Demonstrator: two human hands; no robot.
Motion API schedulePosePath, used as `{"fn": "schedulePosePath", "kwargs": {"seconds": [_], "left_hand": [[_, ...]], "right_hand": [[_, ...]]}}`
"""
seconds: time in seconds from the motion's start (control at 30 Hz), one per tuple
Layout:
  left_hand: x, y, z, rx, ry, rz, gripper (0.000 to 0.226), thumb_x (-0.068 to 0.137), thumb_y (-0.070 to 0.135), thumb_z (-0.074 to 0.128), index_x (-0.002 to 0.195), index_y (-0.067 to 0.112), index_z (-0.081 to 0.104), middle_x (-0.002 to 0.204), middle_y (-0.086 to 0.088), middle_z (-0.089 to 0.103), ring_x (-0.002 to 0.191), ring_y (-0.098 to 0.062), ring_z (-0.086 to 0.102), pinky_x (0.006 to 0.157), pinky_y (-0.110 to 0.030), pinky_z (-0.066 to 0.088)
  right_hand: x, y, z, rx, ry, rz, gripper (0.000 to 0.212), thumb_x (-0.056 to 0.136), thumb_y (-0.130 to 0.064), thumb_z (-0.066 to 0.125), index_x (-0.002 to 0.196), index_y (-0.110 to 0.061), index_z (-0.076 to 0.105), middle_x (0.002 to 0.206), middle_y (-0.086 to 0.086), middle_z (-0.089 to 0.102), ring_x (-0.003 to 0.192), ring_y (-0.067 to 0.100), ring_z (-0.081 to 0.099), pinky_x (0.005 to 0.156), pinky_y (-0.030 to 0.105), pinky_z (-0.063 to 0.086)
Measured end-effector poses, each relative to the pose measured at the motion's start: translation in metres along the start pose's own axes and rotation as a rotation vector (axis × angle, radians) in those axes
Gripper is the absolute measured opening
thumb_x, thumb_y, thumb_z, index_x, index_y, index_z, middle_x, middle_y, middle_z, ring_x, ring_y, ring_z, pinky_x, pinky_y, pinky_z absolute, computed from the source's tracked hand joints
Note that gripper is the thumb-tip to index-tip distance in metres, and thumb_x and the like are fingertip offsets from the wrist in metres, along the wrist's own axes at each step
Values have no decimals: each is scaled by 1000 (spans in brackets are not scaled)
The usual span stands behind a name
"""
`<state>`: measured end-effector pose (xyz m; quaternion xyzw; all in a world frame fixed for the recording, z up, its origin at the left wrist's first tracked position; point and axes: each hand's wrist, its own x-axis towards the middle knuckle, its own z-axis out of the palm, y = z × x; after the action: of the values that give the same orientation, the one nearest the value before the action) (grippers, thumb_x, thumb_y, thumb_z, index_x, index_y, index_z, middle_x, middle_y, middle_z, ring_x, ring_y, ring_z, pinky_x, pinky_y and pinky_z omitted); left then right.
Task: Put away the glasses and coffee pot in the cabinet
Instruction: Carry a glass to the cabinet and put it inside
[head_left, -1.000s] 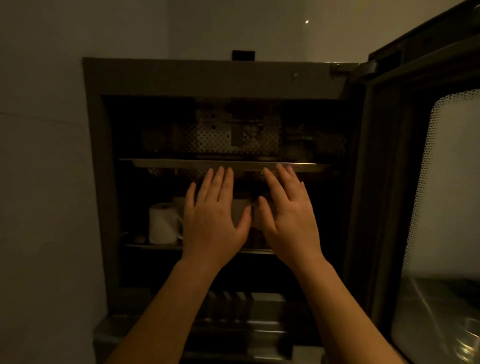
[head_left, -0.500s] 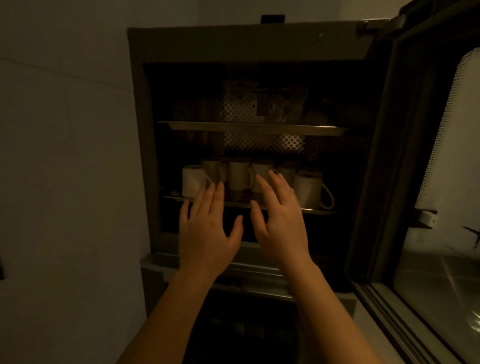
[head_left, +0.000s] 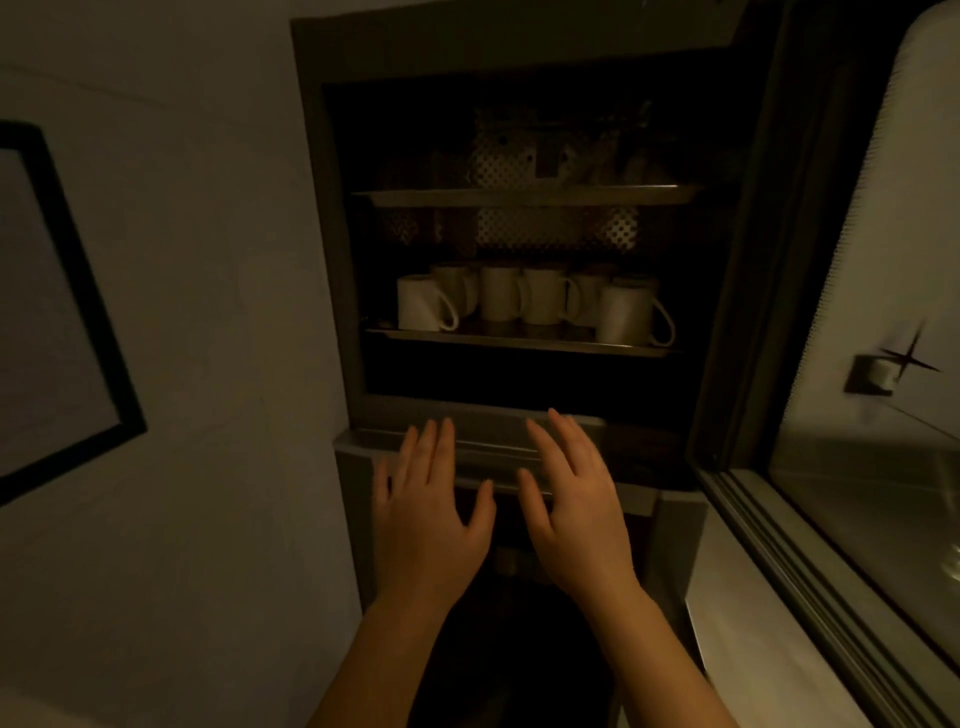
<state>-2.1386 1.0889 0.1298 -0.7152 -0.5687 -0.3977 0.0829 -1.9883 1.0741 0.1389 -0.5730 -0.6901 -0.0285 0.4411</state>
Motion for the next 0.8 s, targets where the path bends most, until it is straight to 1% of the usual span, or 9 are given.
{"fn": "schedulePosePath", "kwargs": {"seconds": [0.1,0.2,0.37,0.5,0.6,0.73,0.8], "left_hand": [[-13,7,2,-12,-28,-39,75,87,58,29,151,18,26,155,-2,32,145,-19,24,116,-50,22],[-22,15,4,-2,-59,-37,76,87,59,26,152,19,23,157,-1,28,146,-17,19,118,-44,14],[-40,22,8,45,-93,-50,77,86,60,24,152,19,23,157,-2,28,146,-18,19,118,-44,14],[-61,29,11,66,-83,-100,78,86,59,26,151,17,24,156,-4,30,145,-20,22,118,-47,18],[-81,35,12,93,-74,-155,79,85,60,24,151,17,24,156,-4,30,146,-20,22,118,-47,19],[-111,42,11,145,-32,-221,78,86,59,26,150,16,28,154,-6,35,144,-23,27,116,-49,22],[-127,47,7,167,-23,-253,78,86,60,26,150,16,29,153,-7,36,143,-23,28,116,-49,21]], "right_hand": [[-17,6,-6,-1,-42,51,52,96,-39,46,146,-34,32,157,-13,19,145,6,9,117,41,25],[-30,10,-11,-3,-71,85,52,96,-40,46,146,-34,31,157,-13,19,145,7,9,117,41,25],[-52,19,-10,31,-97,111,51,96,-37,48,146,-31,34,156,-9,23,145,11,15,116,44,27],[-78,27,-8,86,-116,125,51,96,-35,49,145,-31,34,156,-10,24,145,10,16,116,43,27],[-98,33,-8,136,-153,134,51,97,-35,48,146,-33,32,156,-13,22,145,7,14,117,41,26],[-125,38,-9,197,-201,86,51,97,-34,48,146,-32,32,155,-13,22,144,6,13,118,37,24],[-137,39,-10,223,-218,58,51,97,-33,48,145,-31,33,155,-11,24,144,7,14,118,38,24]]}}
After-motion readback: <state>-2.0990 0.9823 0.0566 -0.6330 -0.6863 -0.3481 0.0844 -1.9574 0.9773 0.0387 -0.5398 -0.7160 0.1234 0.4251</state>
